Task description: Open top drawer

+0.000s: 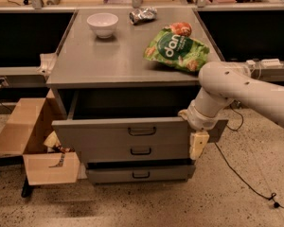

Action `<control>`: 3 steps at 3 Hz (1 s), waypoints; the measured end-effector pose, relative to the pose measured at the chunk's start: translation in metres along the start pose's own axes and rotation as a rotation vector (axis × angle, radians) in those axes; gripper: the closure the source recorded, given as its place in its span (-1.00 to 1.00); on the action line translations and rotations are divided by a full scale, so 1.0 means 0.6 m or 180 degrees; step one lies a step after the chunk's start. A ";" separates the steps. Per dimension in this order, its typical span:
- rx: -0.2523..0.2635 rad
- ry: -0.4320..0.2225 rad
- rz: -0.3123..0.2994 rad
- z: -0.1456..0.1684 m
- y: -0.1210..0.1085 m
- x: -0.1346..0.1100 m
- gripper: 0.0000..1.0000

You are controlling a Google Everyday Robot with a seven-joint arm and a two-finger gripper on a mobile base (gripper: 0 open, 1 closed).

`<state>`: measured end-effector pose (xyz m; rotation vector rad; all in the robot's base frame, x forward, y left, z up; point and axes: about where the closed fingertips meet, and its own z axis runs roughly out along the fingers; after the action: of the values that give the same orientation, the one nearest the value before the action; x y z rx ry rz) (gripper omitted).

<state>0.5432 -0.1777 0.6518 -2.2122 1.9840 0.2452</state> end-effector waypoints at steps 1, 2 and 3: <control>0.0037 0.0023 -0.0024 -0.023 0.032 -0.009 -0.04; 0.0106 0.0023 -0.0081 -0.045 0.058 -0.025 0.42; 0.0105 -0.0158 -0.0072 -0.037 0.113 -0.053 1.00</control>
Offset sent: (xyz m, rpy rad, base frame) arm -0.0541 0.0090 0.0498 0.0002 -0.0749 0.0289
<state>0.4730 -0.1594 0.6797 -2.1852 1.9227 0.2603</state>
